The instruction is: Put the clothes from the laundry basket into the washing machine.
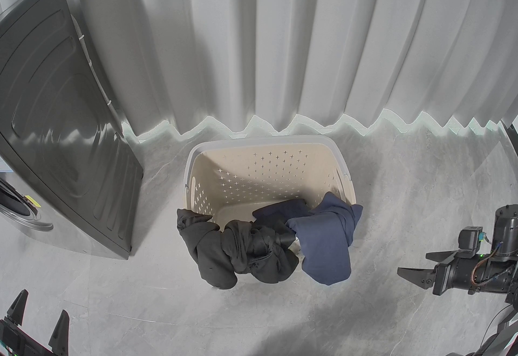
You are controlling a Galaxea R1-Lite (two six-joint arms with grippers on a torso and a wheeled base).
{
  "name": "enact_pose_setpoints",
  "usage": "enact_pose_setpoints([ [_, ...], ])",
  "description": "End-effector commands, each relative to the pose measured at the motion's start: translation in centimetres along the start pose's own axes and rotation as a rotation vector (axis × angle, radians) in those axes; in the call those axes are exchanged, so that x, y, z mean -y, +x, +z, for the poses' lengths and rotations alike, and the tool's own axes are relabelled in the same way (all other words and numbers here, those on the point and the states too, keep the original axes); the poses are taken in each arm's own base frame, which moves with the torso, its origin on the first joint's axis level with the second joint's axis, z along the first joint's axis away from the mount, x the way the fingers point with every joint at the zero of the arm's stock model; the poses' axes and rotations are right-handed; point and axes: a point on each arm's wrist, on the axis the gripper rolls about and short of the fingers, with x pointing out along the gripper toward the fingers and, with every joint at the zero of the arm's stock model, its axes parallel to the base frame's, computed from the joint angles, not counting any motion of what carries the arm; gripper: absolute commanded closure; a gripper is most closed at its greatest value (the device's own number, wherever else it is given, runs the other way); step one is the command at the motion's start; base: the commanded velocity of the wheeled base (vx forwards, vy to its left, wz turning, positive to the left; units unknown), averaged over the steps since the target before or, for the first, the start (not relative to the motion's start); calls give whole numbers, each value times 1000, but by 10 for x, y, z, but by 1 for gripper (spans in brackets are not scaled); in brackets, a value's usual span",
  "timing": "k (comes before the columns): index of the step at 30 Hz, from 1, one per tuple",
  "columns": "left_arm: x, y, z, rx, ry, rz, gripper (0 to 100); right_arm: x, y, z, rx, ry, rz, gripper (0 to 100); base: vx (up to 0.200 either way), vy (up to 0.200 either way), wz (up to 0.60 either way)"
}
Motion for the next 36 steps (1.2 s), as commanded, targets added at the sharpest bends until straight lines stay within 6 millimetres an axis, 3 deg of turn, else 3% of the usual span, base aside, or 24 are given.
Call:
enact_pose_setpoints([
  [1, 0, 0, -5, -1, -1, 1, 0, -3, 30, 2, -72, 2, 20, 0, 0, 0, 0],
  [6, 0, 0, -5, -1, 0, 1, 0, -8, 49, 13, -52, -21, 23, 0, 0, 0, 0],
  [13, 0, 0, -5, -1, 0, 0, 0, -16, 73, 13, -94, -20, 18, 0, 0, 0, 0],
  [19, 0, 0, -5, -1, -1, 0, 0, -22, 84, 20, -87, -28, 32, 0, 0, 0, 0],
  [32, 0, 0, -5, 0, -1, -1, 0, -32, 135, 18, -105, -41, 6, 0, 0, 0, 0],
  [36, 0, 0, -5, -1, -1, 0, 0, -32, 159, 13, -73, -50, -3, 0, 0, 0, 0],
])
